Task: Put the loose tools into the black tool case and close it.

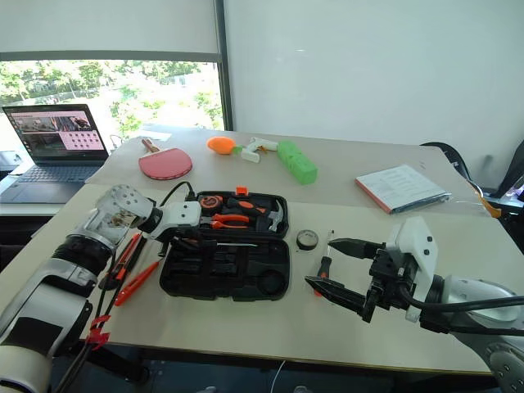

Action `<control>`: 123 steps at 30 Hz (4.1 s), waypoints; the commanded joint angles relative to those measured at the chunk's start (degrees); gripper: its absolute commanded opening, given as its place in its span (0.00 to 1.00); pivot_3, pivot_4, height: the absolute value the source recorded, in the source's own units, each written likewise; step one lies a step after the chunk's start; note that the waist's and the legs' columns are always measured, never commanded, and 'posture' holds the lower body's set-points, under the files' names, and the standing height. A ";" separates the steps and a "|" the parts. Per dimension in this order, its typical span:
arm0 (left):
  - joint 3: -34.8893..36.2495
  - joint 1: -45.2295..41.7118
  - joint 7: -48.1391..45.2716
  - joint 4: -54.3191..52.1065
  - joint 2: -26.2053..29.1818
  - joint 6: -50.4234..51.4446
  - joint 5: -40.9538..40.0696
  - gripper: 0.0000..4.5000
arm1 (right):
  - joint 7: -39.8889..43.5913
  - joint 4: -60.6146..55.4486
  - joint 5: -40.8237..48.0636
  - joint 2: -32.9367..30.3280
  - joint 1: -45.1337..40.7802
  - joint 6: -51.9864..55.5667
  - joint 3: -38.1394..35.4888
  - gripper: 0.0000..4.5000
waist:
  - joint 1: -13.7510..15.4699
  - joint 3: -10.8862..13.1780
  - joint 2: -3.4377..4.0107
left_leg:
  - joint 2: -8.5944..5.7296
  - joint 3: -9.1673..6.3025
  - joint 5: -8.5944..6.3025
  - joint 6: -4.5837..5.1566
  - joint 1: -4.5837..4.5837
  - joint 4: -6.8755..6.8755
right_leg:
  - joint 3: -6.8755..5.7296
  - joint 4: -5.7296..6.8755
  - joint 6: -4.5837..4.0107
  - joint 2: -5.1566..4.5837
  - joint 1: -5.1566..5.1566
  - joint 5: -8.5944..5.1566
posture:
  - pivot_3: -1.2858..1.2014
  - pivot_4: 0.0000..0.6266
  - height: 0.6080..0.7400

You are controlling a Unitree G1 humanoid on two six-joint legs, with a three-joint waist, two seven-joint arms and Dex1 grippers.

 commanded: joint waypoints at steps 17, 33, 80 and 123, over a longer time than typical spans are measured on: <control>5.52 -4.14 -8.06 -0.96 -0.51 1.15 -2.93 0.82 | -0.68 -0.04 -0.11 1.64 -1.31 -1.44 1.62 1.00 | 0.48 -0.01 0.01 | -0.02 -0.04 0.00 0.00 0.03 0.06 | -0.01 0.00 0.04 0.00 0.08 0.02 | 0.52 0.24 0.99; 3.35 -5.89 -2.91 2.19 -3.82 -1.11 1.54 0.03 | -0.56 -0.11 -0.85 2.27 -0.75 -1.66 1.87 1.00 | 0.49 0.00 0.01 | -0.02 -0.05 0.00 0.01 0.03 0.06 | -0.01 0.00 0.04 0.01 0.08 0.03 | 0.52 0.24 0.99; 14.46 -2.51 -13.14 -35.37 4.79 48.13 -41.07 1.00 | -19.97 -9.21 -5.37 13.41 27.67 7.66 -14.29 1.00 | -0.94 -0.31 0.70 | -0.14 -0.22 -0.07 0.22 0.94 0.00 | 0.20 0.00 0.26 0.00 0.90 -0.34 | 0.52 0.24 0.99; 14.45 4.49 -10.24 -39.72 12.98 37.86 -33.39 1.00 | -10.52 15.52 -27.92 12.05 -21.76 7.35 21.85 0.23 | -2.35 0.05 1.22 | -0.32 -0.50 -0.11 0.31 0.45 -0.13 | 0.27 0.00 0.10 0.11 0.53 -0.43 | 0.52 0.24 0.99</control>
